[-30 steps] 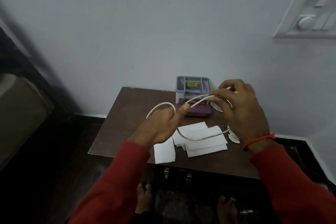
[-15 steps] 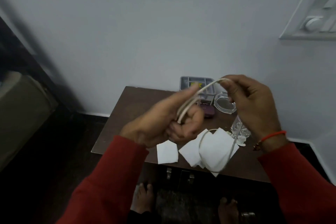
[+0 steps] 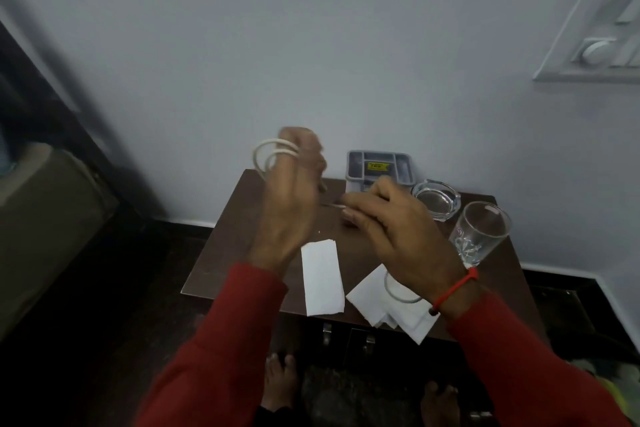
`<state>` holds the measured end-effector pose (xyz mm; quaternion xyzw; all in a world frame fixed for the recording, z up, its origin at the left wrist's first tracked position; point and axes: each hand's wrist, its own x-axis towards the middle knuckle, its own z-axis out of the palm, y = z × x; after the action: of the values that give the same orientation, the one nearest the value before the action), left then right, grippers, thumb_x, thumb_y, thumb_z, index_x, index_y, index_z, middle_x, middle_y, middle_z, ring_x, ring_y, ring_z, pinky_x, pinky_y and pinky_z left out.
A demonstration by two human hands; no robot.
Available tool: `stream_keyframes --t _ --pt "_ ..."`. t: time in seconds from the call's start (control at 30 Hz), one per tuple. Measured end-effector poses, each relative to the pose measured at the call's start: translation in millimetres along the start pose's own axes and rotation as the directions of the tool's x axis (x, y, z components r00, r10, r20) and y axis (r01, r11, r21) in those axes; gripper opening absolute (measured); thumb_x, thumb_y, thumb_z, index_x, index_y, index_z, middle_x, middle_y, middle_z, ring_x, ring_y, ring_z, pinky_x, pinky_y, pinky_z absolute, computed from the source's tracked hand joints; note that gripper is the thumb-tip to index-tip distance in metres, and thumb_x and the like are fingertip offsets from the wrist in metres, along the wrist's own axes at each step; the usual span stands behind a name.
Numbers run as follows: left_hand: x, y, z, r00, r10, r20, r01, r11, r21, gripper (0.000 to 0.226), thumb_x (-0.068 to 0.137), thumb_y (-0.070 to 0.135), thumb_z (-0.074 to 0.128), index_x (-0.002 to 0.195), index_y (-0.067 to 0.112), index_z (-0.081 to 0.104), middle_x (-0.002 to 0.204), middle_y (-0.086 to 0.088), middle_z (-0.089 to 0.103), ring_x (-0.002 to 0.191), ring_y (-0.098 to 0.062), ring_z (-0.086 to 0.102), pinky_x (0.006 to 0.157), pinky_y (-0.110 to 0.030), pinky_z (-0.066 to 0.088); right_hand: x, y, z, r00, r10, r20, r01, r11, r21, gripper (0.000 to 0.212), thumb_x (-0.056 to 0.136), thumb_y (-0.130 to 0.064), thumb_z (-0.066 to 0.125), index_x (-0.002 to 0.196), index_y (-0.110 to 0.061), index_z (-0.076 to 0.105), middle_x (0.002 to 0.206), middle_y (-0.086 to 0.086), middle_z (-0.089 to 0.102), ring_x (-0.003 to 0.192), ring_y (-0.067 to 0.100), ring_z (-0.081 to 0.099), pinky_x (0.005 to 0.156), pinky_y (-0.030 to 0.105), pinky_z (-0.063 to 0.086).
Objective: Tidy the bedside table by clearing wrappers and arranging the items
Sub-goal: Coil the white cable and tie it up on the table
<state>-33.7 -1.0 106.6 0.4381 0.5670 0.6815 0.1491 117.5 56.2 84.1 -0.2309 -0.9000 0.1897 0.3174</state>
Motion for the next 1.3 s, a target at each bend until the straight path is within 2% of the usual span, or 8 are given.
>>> stream_keyframes --t 0.07,0.27,0.43,0.73,0.9,1.07,1.17,1.3 --pt "-7 -9 3 0.984 0.020 0.175 -0.078 0.941 0.330 0.038 0.105 0.043 0.036 0.088 0.013 0.053 0.069 0.002 0.054 0.062 -0.012 0.053 0.064 -0.039 0.047 6 -3 -7 0.993 -0.095 -0.066 0.089 0.992 -0.095 0.030 0.098 -0.030 0.048 0.108 -0.015 0.072 0.087 0.004 0.050 0.082 0.019 0.051 0.073 0.038 0.048" --pt "-7 15 -7 0.888 -0.270 0.372 -0.028 0.777 0.629 0.093 0.082 0.089 0.014 0.061 0.012 0.063 0.063 0.003 0.064 0.065 -0.013 0.064 0.070 -0.039 0.052 23 3 -41 0.962 -0.228 -0.152 0.188 0.953 -0.239 0.023 0.090 -0.017 0.055 0.104 -0.013 0.073 0.089 0.009 0.056 0.080 0.027 0.055 0.071 0.044 0.048" --pt "-10 52 -10 0.713 -0.268 0.648 0.106 0.955 0.278 0.070 0.098 0.060 0.035 0.052 0.008 0.045 0.047 0.006 0.037 0.042 -0.005 0.033 0.048 -0.013 0.030 32 -4 -67 0.901 -0.221 -0.374 0.110 0.949 -0.295 0.024 0.100 -0.031 0.055 0.104 -0.019 0.076 0.092 0.010 0.055 0.087 0.028 0.047 0.080 0.041 0.038" --pt "-11 64 -4 0.654 -0.135 0.744 0.331 0.936 -0.122 0.058 0.101 0.042 0.043 0.049 0.016 0.041 0.045 0.002 0.029 0.040 -0.016 0.021 0.045 -0.031 0.016 33 -7 -66 0.859 -0.234 -0.456 0.117 0.956 -0.269 0.026 0.102 -0.030 0.051 0.108 -0.019 0.074 0.095 0.016 0.055 0.090 0.036 0.052 0.083 0.040 0.035" --pt "-10 81 -11 0.586 0.208 0.783 0.573 0.577 -0.582 0.046 0.097 0.028 0.039 0.052 0.021 0.031 0.042 0.004 0.019 0.036 -0.013 0.011 0.038 -0.032 0.005 32 -13 -66 0.927 -0.208 -0.312 0.226 0.974 0.022 0.017 0.100 -0.012 0.055 0.109 -0.006 0.068 0.087 -0.001 0.062 0.081 0.005 0.057 0.077 0.017 0.040" --pt "5 87 -44 0.862 0.279 0.423 0.436 0.017 -0.900 0.050 0.108 0.046 0.003 0.066 0.025 0.020 0.053 0.008 0.017 0.044 -0.010 0.019 0.045 -0.027 0.025 27 -27 -68 0.975 0.033 0.218 -0.099 0.948 0.301 0.015 0.100 -0.026 0.056 0.103 -0.021 0.070 0.082 0.009 0.068 0.069 0.018 0.060 0.065 0.023 0.049" --pt "21 78 -61 0.980 0.023 0.197 0.184 0.262 -0.947 0.042 0.111 0.037 0.021 0.078 0.020 0.043 0.057 0.006 0.031 0.049 -0.010 0.027 0.049 -0.025 0.027 20 -33 -66 0.854 0.037 0.520 -0.139 0.977 0.160 0.018 0.097 -0.038 0.057 0.105 -0.029 0.070 0.090 -0.010 0.071 0.084 0.004 0.065 0.076 0.025 0.052" --pt "22 62 -42 0.965 -0.236 -0.115 0.105 0.749 -0.654 0.036 0.109 0.042 0.034 0.083 0.022 0.049 0.056 0.007 0.034 0.046 -0.009 0.029 0.045 -0.024 0.028 14 -45 -79 0.857 -0.020 0.515 -0.096 0.975 0.199 0.018 0.099 -0.034 0.055 0.106 -0.030 0.071 0.076 -0.028 0.064 0.077 -0.005 0.062 0.069 0.012 0.044"
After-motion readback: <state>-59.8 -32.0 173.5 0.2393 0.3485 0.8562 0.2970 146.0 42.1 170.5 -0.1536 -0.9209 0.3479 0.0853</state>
